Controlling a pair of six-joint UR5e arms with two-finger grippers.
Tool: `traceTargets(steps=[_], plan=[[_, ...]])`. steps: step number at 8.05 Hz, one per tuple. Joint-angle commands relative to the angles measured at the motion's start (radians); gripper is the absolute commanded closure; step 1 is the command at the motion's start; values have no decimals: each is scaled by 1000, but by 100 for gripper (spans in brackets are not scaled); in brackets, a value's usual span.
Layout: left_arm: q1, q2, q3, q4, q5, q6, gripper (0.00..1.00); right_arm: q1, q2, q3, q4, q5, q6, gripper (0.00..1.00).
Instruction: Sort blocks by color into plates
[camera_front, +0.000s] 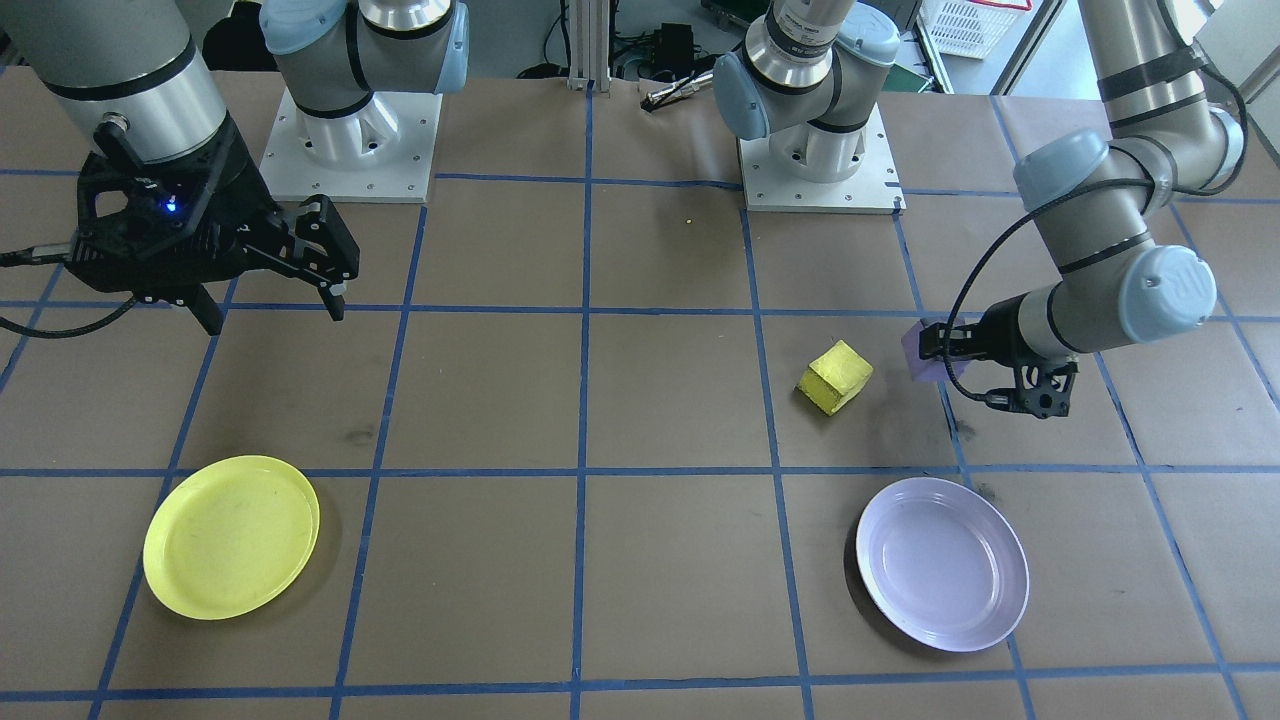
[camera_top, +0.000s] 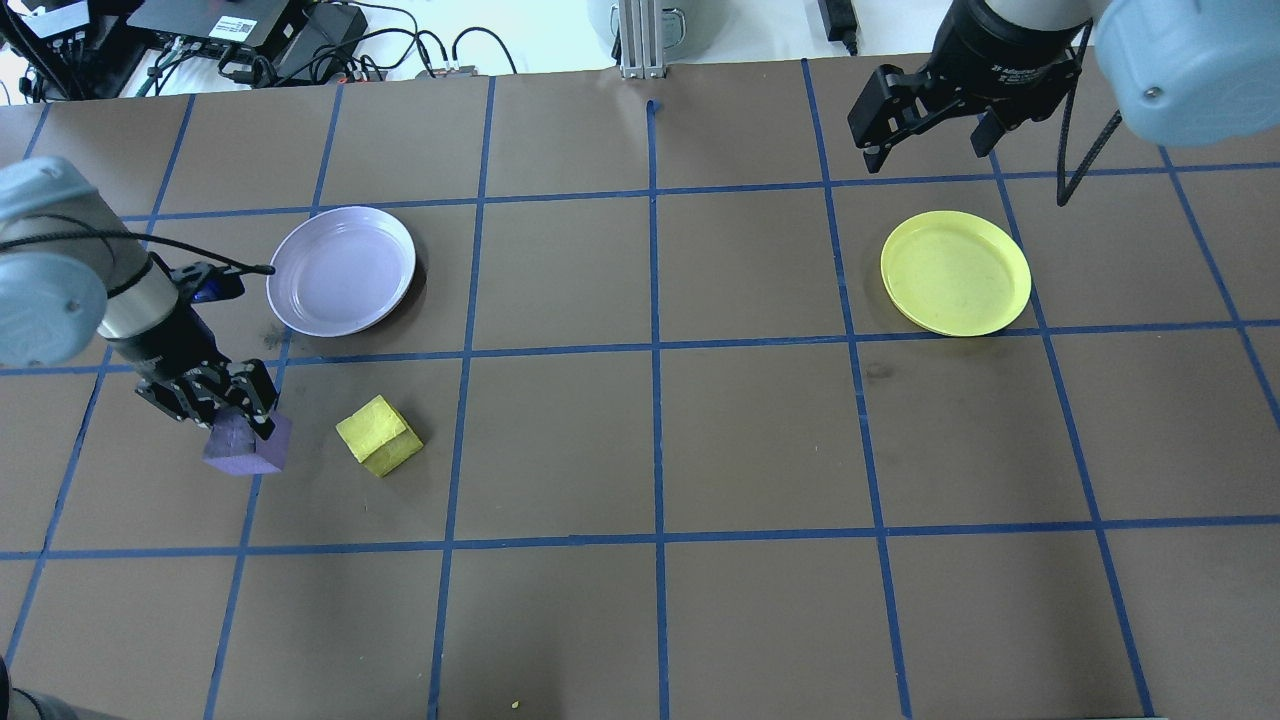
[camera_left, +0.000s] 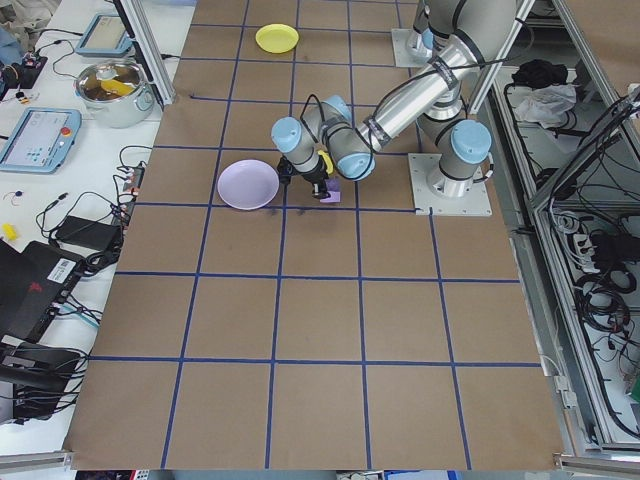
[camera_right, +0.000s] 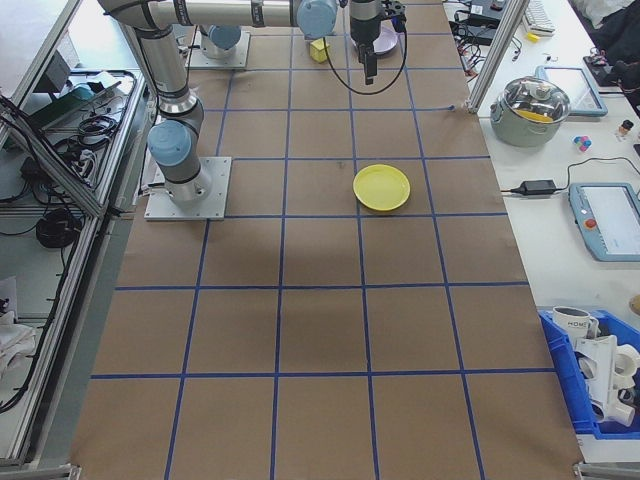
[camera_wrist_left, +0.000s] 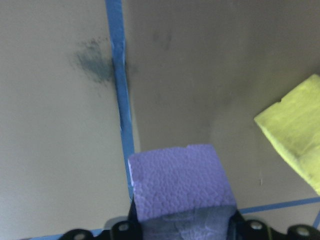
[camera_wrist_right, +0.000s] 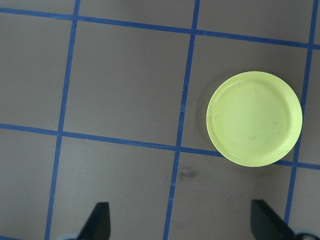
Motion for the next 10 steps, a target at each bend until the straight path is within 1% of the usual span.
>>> traceTargets(steps=[1,2,3,4,6,7,8,10], plan=[[-18,-85,317,-241,-9,-5,100,0,0,0,1,-1,2,0],[-62,-163,435,-263,-6,-13,100,0,0,0,1,-3,3,0],[-116,-218,527,-262,-3,-51,100,0,0,0,1,-3,3,0],[-149,-257,570,-251,-8,-94,100,0,0,0,-1,-3,3,0],[-177,-364,572,-95,-9,-105,100,0,0,0,2,-3,5,0],[-177,-399,572,-57,-9,-106,100,0,0,0,2,-3,5,0],[-177,-419,579,-45,-9,-106,100,0,0,0,1,-3,3,0],[-191,-420,582,-45,-11,-138,100,0,0,0,1,-3,3,0]])
